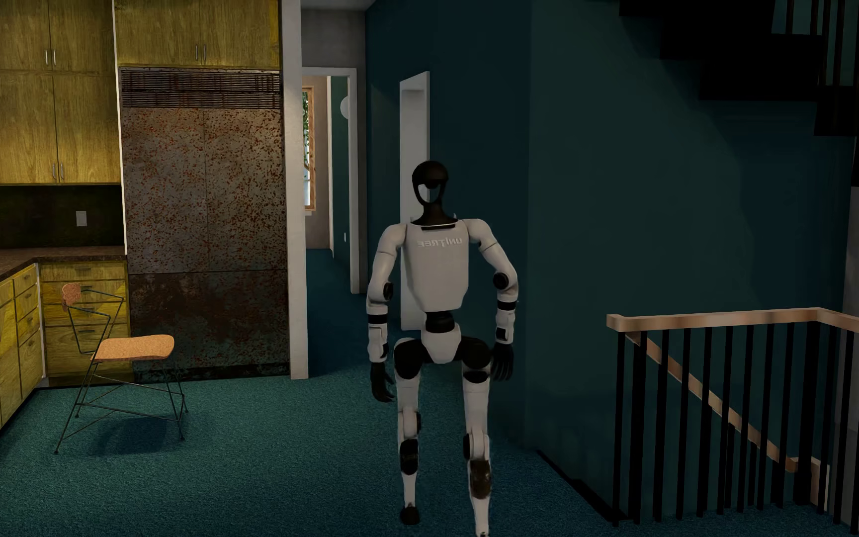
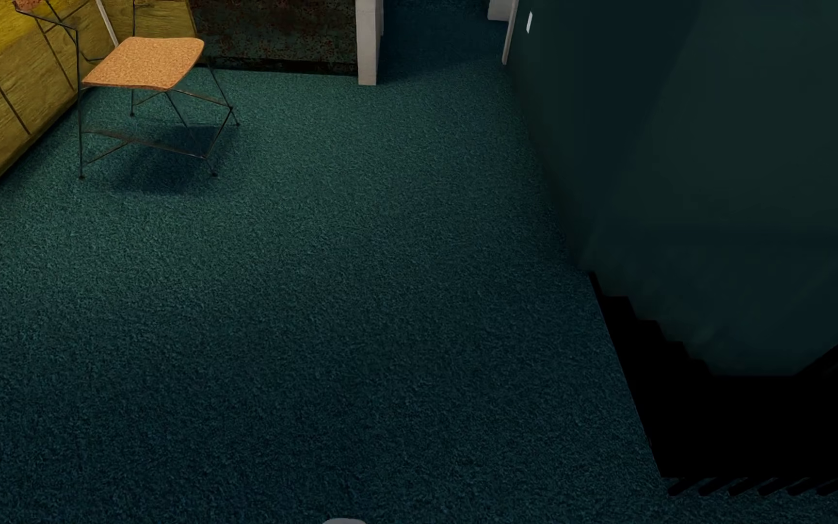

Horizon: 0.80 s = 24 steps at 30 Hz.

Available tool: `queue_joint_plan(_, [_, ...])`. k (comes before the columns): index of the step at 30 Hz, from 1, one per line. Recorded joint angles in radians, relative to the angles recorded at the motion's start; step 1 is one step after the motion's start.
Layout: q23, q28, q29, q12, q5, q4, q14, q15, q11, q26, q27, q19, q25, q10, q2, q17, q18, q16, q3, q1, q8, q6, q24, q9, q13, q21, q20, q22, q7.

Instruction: Walk to the door

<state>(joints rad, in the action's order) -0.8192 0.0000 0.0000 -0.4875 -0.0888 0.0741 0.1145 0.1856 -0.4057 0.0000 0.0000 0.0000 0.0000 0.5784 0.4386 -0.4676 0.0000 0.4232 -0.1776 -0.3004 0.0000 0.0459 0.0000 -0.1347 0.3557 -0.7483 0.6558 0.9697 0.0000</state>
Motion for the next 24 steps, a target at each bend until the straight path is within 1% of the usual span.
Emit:
queue_joint_plan(1, [-0.015, 0.0, 0.0, 0.005, 0.023, -0.005, -0.001, -0.125, -0.005, 0.0, 0.0, 0.0, 0.0, 0.055, -0.001, 0.019, 0.0, 0.012, -0.013, 0.0, 0.0, -0.022, 0.0, 0.017, 0.031, -0.021, -0.012, 0.016, 0.0])
queue_joint_plan(2, [-0.021, 0.0, 0.0, 0.022, 0.05, -0.013, -0.046, -0.295, -0.091, 0.0, 0.0, 0.0, 0.0, 0.076, -0.055, 0.046, 0.0, 0.029, -0.031, 0.043, 0.0, -0.043, 0.0, 0.024, 0.056, -0.03, -0.024, 0.026, 0.0])
queue_joint_plan(3, [0.005, 0.0, 0.0, 0.044, 0.071, -0.021, -0.104, -0.435, -0.269, 0.0, 0.0, 0.0, 0.0, 0.075, -0.182, 0.048, 0.0, 0.039, -0.04, 0.087, 0.0, -0.063, 0.0, 0.038, 0.076, -0.054, -0.046, 0.036, 0.0])
queue_joint_plan(4, [0.042, 0.0, 0.0, 0.073, 0.063, -0.031, -0.147, -0.489, -0.481, 0.0, 0.0, 0.0, 0.0, 0.06, -0.34, 0.042, 0.0, 0.047, -0.015, 0.111, 0.0, -0.073, 0.0, 0.06, 0.082, -0.072, -0.065, 0.04, 0.0])
queue_joint_plan(5, [0.067, 0.0, 0.0, 0.098, 0.049, -0.041, -0.169, -0.457, -0.65, 0.0, 0.0, 0.0, 0.0, 0.032, -0.459, 0.036, 0.0, 0.054, 0.036, 0.16, 0.0, -0.069, 0.0, 0.065, 0.087, -0.079, -0.089, 0.032, 0.0])
queue_joint_plan(6, [0.068, 0.0, 0.0, 0.119, 0.032, -0.048, -0.18, -0.417, -0.758, 0.0, 0.0, 0.0, 0.0, -0.001, -0.582, 0.036, 0.0, 0.059, 0.09, 0.199, 0.0, -0.058, 0.0, 0.078, 0.09, -0.078, -0.135, 0.009, 0.0])
queue_joint_plan(7, [0.052, 0.0, 0.0, 0.134, 0.006, -0.05, -0.186, -0.407, -0.777, 0.0, 0.0, 0.0, 0.0, -0.037, -0.678, 0.038, 0.0, 0.062, 0.132, 0.253, 0.0, -0.038, 0.0, 0.083, 0.094, -0.077, -0.196, -0.034, 0.0])
queue_joint_plan(8, [0.036, 0.0, 0.0, 0.141, -0.014, -0.051, -0.189, -0.427, -0.711, 0.0, 0.0, 0.0, 0.0, -0.07, -0.75, 0.037, 0.0, 0.066, 0.159, 0.32, 0.0, -0.02, 0.0, 0.081, 0.098, -0.082, -0.267, -0.094, 0.0])
queue_joint_plan(9, [0.023, 0.0, 0.0, 0.144, -0.032, -0.054, -0.196, -0.481, -0.569, 0.0, 0.0, 0.0, 0.0, -0.097, -0.793, 0.034, 0.0, 0.07, 0.177, 0.389, 0.0, -0.005, 0.0, 0.071, 0.099, -0.094, -0.335, -0.157, 0.0])
queue_joint_plan(10, [0.016, 0.0, 0.0, 0.147, -0.042, -0.061, -0.215, -0.54, -0.384, 0.0, 0.0, 0.0, 0.0, -0.103, -0.802, 0.031, 0.0, 0.074, 0.197, 0.443, 0.0, 0.003, 0.0, 0.052, 0.098, -0.101, -0.389, -0.215, 0.0])
queue_joint_plan(11, [0.009, 0.0, 0.0, 0.15, -0.04, -0.078, -0.236, -0.546, -0.196, 0.0, 0.0, 0.0, 0.0, -0.107, -0.792, 0.029, 0.0, 0.078, 0.21, 0.494, 0.0, 0.001, 0.0, 0.037, 0.096, -0.101, -0.426, -0.258, 0.0])
queue_joint_plan(12, [0.004, 0.0, 0.0, 0.151, -0.034, -0.098, -0.255, -0.423, -0.04, 0.0, 0.0, 0.0, 0.0, -0.117, -0.782, 0.027, 0.0, 0.08, 0.214, 0.541, 0.0, -0.002, 0.0, 0.032, 0.096, -0.094, -0.442, -0.285, 0.0])
queue_joint_plan(13, [0.003, 0.0, 0.0, 0.148, -0.024, -0.111, -0.269, -0.227, 0.002, 0.0, 0.0, 0.0, 0.0, -0.12, -0.783, 0.022, 0.0, 0.077, 0.218, 0.586, 0.0, 0.001, 0.0, 0.032, 0.097, -0.085, -0.441, -0.295, 0.0])
queue_joint_plan(14, [-0.002, 0.0, 0.0, 0.142, -0.02, -0.114, -0.277, -0.219, 0.0, 0.0, 0.0, 0.0, 0.0, -0.111, -0.827, 0.016, 0.0, 0.067, 0.209, 0.617, 0.0, 0.009, 0.0, 0.035, 0.088, -0.08, -0.429, -0.289, 0.0])
queue_joint_plan(15, [-0.018, 0.0, 0.0, 0.127, -0.028, -0.103, -0.265, -0.319, -0.019, 0.0, 0.0, 0.0, 0.0, -0.099, -0.854, 0.013, 0.0, 0.054, 0.214, 0.644, 0.0, 0.023, 0.0, 0.039, 0.067, -0.087, -0.405, -0.267, 0.0])
queue_joint_plan(16, [-0.036, 0.0, 0.0, 0.103, -0.03, -0.08, -0.223, -0.41, -0.045, 0.0, 0.0, 0.0, 0.0, -0.079, -0.849, 0.014, 0.0, 0.043, 0.241, 0.659, 0.0, 0.037, 0.0, 0.058, 0.054, -0.09, -0.349, -0.229, 0.0])
queue_joint_plan(17, [-0.056, 0.0, 0.0, 0.084, -0.041, -0.051, -0.14, -0.474, -0.079, 0.0, 0.0, 0.0, 0.0, -0.022, -0.869, 0.02, 0.0, 0.035, 0.24, 0.633, 0.0, 0.056, 0.0, 0.093, 0.049, -0.084, -0.25, -0.173, 0.0])
queue_joint_plan(18, [-0.074, 0.0, 0.0, 0.067, -0.059, -0.003, -0.002, -0.469, -0.103, 0.0, 0.0, 0.0, 0.0, 0.123, -0.852, 0.022, 0.0, 0.022, 0.223, 0.566, 0.0, 0.075, 0.0, 0.114, 0.039, -0.095, -0.144, -0.106, 0.0])
queue_joint_plan(19, [-0.087, 0.0, 0.0, 0.056, -0.071, 0.058, 0.117, -0.414, -0.102, 0.0, 0.0, 0.0, 0.0, 0.316, -0.795, 0.018, 0.0, 0.007, 0.203, 0.458, 0.0, 0.097, 0.0, 0.116, 0.015, -0.122, -0.048, -0.041, 0.0])
queue_joint_plan(20, [-0.091, 0.0, 0.0, 0.049, -0.083, 0.083, 0.091, -0.353, -0.093, 0.0, 0.0, 0.0, 0.0, 0.498, -0.745, 0.011, 0.0, -0.004, 0.164, 0.33, 0.0, 0.102, 0.0, 0.118, -0.024, -0.155, 0.035, 0.012, 0.0])
queue_joint_plan(21, [-0.091, 0.0, 0.0, 0.036, -0.084, 0.089, -0.011, -0.288, -0.076, 0.0, 0.0, 0.0, 0.0, 0.64, -0.671, 0.007, 0.0, -0.008, 0.109, 0.232, 0.0, 0.089, 0.0, 0.108, -0.062, -0.164, 0.096, 0.049, 0.0])
queue_joint_plan(22, [-0.078, 0.0, 0.0, 0.011, -0.072, 0.085, -0.094, -0.218, -0.052, 0.0, 0.0, 0.0, 0.0, 0.711, -0.58, 0.003, 0.0, -0.006, 0.047, 0.164, 0.0, 0.067, 0.0, 0.093, -0.084, -0.131, 0.127, 0.064, 0.0])
queue_joint_plan(23, [-0.046, 0.0, 0.0, -0.02, -0.055, 0.07, -0.154, -0.141, -0.029, 0.0, 0.0, 0.0, 0.0, 0.702, -0.482, -0.005, 0.0, -0.002, 0.007, 0.116, 0.0, 0.046, 0.0, 0.075, -0.098, -0.071, 0.142, 0.069, 0.0])
queue_joint_plan(24, [-0.001, 0.0, 0.0, -0.045, -0.041, 0.055, -0.198, -0.063, -0.022, 0.0, 0.0, 0.0, 0.0, 0.619, -0.392, -0.016, 0.0, -0.003, -0.008, 0.072, 0.0, 0.034, 0.0, 0.061, -0.108, 0.009, 0.156, 0.072, 0.0])
